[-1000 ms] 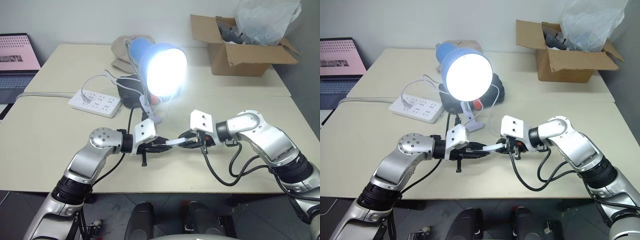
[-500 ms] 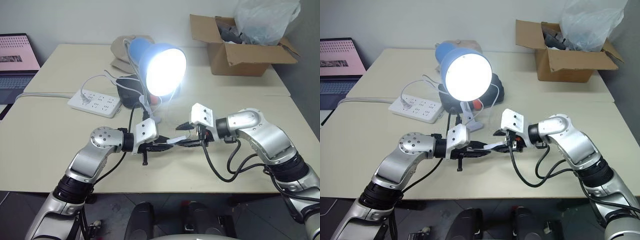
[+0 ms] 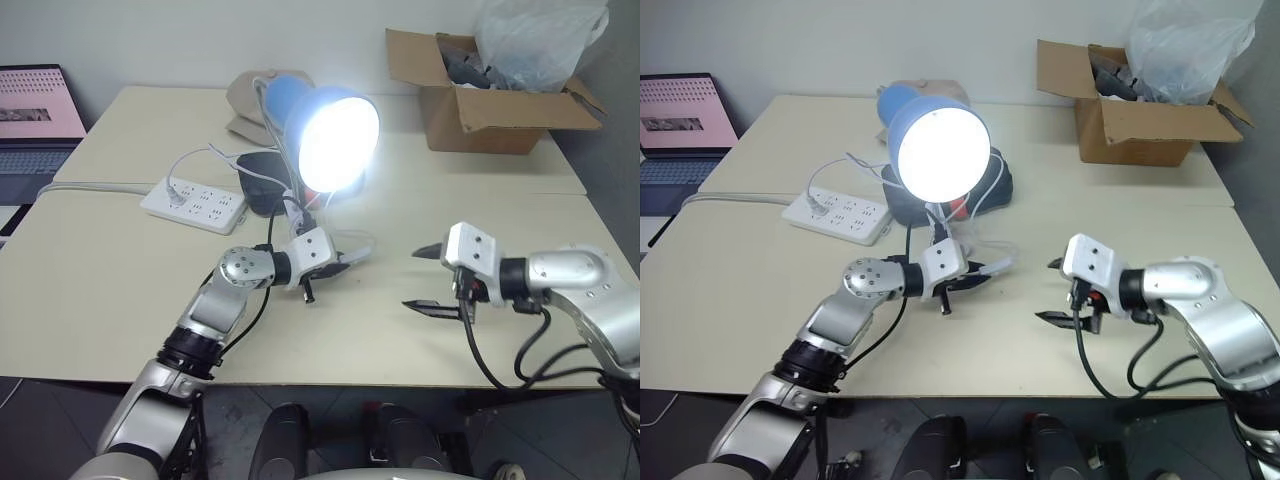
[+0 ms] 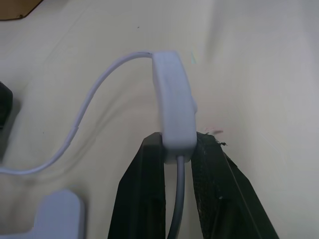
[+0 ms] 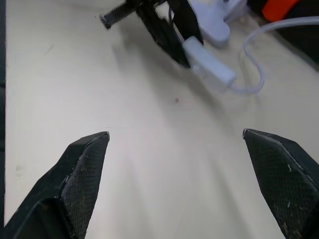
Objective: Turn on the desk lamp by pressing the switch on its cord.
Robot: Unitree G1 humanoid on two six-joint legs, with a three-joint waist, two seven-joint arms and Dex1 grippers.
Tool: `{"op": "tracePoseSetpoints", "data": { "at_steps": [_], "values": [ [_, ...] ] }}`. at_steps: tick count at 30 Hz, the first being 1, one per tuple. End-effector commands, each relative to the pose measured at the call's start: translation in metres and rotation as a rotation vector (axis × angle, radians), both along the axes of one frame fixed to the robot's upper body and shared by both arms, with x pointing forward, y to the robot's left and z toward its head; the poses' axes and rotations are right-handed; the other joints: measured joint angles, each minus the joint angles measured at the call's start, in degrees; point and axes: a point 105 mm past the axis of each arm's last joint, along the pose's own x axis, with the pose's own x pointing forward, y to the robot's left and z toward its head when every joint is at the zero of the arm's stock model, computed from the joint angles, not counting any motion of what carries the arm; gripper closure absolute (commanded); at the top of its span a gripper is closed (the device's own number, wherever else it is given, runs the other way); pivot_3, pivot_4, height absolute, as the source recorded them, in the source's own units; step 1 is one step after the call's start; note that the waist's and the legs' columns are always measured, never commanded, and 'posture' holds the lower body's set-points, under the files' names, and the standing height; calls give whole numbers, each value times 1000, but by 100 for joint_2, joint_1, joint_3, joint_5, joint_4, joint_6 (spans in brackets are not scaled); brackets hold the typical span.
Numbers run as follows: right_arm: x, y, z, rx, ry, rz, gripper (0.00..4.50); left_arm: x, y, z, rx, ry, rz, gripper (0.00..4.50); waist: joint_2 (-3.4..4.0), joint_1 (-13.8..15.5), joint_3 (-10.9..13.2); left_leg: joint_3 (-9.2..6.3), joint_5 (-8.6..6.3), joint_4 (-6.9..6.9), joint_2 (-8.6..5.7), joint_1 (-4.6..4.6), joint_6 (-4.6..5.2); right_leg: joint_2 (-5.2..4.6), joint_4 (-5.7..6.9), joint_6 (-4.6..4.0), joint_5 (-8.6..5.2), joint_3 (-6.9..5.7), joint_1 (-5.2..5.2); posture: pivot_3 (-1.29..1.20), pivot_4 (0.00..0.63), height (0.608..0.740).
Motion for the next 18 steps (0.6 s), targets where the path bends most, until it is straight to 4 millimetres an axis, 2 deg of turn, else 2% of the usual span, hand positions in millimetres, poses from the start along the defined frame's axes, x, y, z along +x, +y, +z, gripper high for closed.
{"op": "tracePoseSetpoints", "data": {
  "at_steps": [1, 4, 6, 10, 12, 16, 18],
  "values": [
    [-2, -2, 14, -3, -97, -44, 0, 5, -4, 4, -8, -32, -12, 4089, 0, -54, 0, 0, 0, 0, 1, 1, 0, 1, 2, 0, 0, 1, -1, 0, 150, 740],
    [-1, -4, 14, 7, -118, -87, 0, 10, -5, -2, -2, -20, -5, 4089, 0, -75, 0, -4, 1, 2, 0, 6, 0, 2, 7, 1, 1, -1, 1, 0, 150, 740],
    [-3, -4, 13, 7, -121, -96, 0, 11, -5, -1, -8, -22, -9, 3389, 0, -75, 0, -5, 1, 2, -1, 6, 0, 1, 7, 2, 1, -1, 2, 0, 150, 740],
    [-4, -7, 12, 4, -126, -117, 0, 10, -6, 6, -47, -17, -32, 2678, 0, -75, 0, -2, 1, 3, -2, 3, 0, 0, 2, 3, 1, 1, 2, 0, 150, 740],
    [-3, -7, 12, 5, -127, -123, 0, 10, -6, 8, -52, -17, -34, 2162, 0, -75, 0, -2, 1, 2, -2, 1, 0, 0, 0, 3, 1, 0, 2, 0, 150, 740],
    [-1, -9, 11, -3, -133, -131, 0, 7, 14, 31, -92, -66, 8, 1267, -1, -89, 0, -3, 1, 2, -1, 2, 0, 1, 1, 3, 1, -1, 2, 0, 150, 740],
    [0, -10, 11, -3, -136, -133, 0, -1, 26, 44, -120, -92, 21, 807, 0, -107, 0, -2, 1, 1, 1, 3, 0, 2, 2, 3, 1, 1, 1, 0, 150, 740]
  ]
}}
